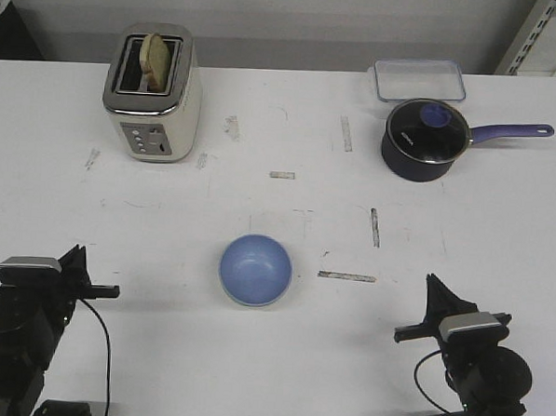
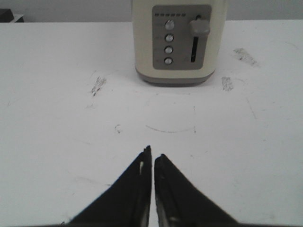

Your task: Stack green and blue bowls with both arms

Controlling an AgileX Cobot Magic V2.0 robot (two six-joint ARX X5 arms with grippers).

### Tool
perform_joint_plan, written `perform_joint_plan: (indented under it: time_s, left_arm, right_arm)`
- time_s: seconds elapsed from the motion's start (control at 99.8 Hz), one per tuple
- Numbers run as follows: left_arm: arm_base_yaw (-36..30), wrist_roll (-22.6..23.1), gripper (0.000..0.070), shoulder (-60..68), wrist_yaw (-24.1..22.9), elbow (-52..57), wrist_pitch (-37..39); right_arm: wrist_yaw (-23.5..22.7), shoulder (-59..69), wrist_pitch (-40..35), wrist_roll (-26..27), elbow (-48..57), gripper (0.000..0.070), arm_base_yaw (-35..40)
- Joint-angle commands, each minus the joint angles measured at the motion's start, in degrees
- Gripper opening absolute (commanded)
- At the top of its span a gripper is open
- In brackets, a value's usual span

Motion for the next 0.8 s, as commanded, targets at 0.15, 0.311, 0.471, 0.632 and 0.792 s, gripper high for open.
perform_joint_plan:
  time_s: [0.15, 0.311, 0.471, 0.632, 0.792]
  left_arm:
    - [0.63, 0.74, 0.0001, -0.24, 0.26, -0.09, 1.16]
    - [0.63, 0.72, 0.0001, -0.94, 0.26, -0.09, 1.16]
    - [0.63, 0.72, 0.0001, -2.03, 0.26, -0.09, 1.16]
    - [0.63, 0.74, 0.0001, -3.26, 0.26, -0.09, 1.16]
    - [0.76, 0.72, 0.0001, -4.96, -0.24, -0.11, 0.94]
  right_arm:
    - [0.02, -0.07, 1.75, 0.74, 0.5, 0.0, 0.07]
    - [0.0, -0.07, 2.34, 0.74, 0.5, 0.0, 0.07]
    - [-0.02, -0.07, 3.41, 0.76, 0.5, 0.0, 0.07]
    - [0.0, -0.07, 3.93, 0.76, 0.5, 0.0, 0.07]
    - [0.0, -0.07, 3.93, 0.76, 0.5, 0.0, 0.07]
